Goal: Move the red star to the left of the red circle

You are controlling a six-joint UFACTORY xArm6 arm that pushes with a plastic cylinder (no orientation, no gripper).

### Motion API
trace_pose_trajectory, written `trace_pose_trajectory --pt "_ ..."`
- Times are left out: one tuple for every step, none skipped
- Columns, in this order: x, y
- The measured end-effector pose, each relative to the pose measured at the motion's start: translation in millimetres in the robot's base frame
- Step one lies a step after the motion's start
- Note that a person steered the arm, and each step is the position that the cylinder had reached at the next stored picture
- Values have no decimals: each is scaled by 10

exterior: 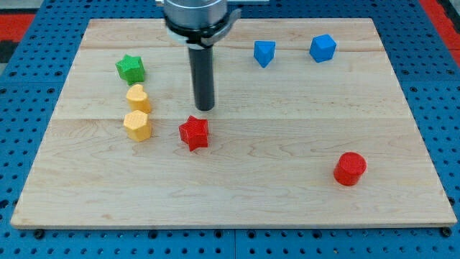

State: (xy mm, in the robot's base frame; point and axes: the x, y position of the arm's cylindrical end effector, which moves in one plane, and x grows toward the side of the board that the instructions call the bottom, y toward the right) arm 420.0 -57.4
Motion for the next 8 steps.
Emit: trace_pose_trajectory --pt "15 -266" --pt "117 -348" --pt "428 -348" --pt "630 -271" --pt "628 241" --pt "526 610" --pt "497 934" --pt "498 1233"
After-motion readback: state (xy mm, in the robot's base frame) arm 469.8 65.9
